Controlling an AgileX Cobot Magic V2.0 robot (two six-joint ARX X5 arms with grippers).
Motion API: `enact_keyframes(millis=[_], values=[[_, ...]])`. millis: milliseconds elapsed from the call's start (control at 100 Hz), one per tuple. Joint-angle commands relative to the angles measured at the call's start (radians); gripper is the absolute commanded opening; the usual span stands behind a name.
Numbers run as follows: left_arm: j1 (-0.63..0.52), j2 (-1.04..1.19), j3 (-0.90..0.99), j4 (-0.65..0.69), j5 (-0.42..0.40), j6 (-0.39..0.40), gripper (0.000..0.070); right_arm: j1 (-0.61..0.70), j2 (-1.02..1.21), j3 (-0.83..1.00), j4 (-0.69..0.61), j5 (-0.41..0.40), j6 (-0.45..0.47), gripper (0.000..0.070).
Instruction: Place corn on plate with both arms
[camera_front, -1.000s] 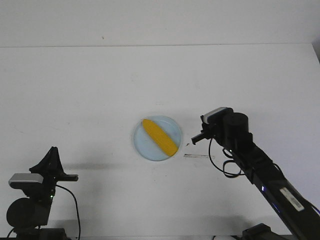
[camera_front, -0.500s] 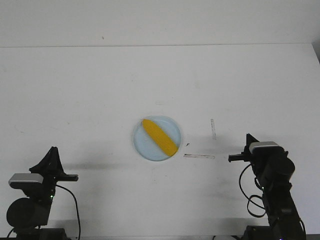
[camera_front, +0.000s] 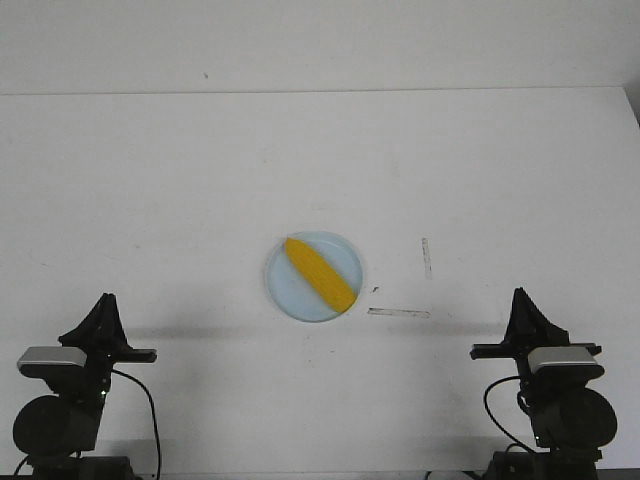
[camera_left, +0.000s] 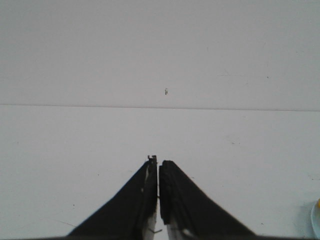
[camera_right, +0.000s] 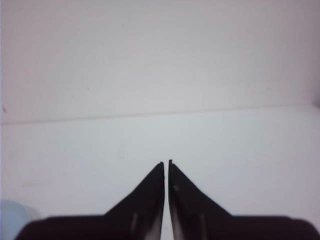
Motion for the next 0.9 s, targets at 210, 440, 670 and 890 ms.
enact_keyframes(millis=[210, 440, 670, 890], values=[[0.0, -0.001, 0.004, 0.012, -0.001, 0.002, 0.0001, -0.002, -0.096, -0.001, -0.01, 0.001, 0.018, 0.0013], [0.0, -0.001, 0.004, 0.012, -0.001, 0.002, 0.0001, -0.002, -0.1, -0.001, 0.005, 0.001, 0.018, 0.0013], [0.0, -0.001, 0.004, 0.012, -0.001, 0.002, 0.0001, -0.002, -0.1, -0.001, 0.019, 0.001, 0.018, 0.0013], [0.0, -0.001, 0.004, 0.012, -0.001, 0.002, 0.0001, -0.002, -0.1, -0.001, 0.019, 0.001, 0.018, 0.0013]])
